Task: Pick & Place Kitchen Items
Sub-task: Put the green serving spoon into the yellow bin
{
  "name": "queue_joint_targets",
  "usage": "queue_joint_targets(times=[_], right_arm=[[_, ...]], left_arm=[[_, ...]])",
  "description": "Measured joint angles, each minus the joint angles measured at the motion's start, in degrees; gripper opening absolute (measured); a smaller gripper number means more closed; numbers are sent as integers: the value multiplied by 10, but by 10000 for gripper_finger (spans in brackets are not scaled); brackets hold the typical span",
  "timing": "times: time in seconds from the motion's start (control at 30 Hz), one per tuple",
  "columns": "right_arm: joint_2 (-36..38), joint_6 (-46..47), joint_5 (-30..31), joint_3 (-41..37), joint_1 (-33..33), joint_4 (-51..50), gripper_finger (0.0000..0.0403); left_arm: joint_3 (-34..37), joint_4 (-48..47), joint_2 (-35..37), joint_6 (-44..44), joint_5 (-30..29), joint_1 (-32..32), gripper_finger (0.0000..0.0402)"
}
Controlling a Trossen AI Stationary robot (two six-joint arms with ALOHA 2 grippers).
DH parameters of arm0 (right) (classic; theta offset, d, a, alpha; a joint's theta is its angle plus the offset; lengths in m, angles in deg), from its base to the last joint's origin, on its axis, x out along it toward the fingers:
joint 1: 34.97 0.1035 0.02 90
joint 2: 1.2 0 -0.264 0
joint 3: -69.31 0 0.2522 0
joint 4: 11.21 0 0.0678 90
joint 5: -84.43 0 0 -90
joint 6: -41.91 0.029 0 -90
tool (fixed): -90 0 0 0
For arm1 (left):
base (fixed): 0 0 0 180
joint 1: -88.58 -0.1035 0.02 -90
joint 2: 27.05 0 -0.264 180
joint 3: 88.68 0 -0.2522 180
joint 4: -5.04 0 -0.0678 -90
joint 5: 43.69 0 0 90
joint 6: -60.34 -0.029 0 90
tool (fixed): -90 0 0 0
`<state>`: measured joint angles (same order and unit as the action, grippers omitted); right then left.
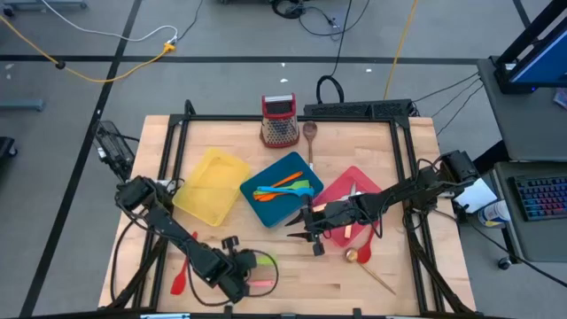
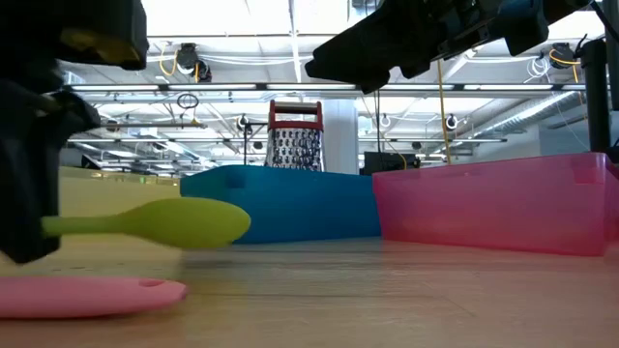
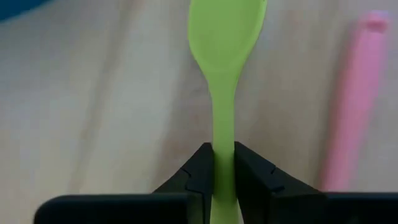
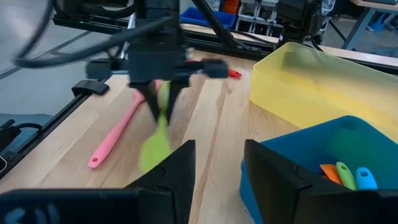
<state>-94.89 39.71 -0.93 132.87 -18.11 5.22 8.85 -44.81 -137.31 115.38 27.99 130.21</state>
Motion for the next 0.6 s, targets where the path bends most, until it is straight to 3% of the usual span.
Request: queue_joint_targets(times=[0.27,0.6], right_arm=[[0,0,0,0,0,0,130],[0,0,0,0,0,0,130]], left_arm=[[0,-127,71,84,-82,-10,38],[0,-381,187,234,-145,-35,48]])
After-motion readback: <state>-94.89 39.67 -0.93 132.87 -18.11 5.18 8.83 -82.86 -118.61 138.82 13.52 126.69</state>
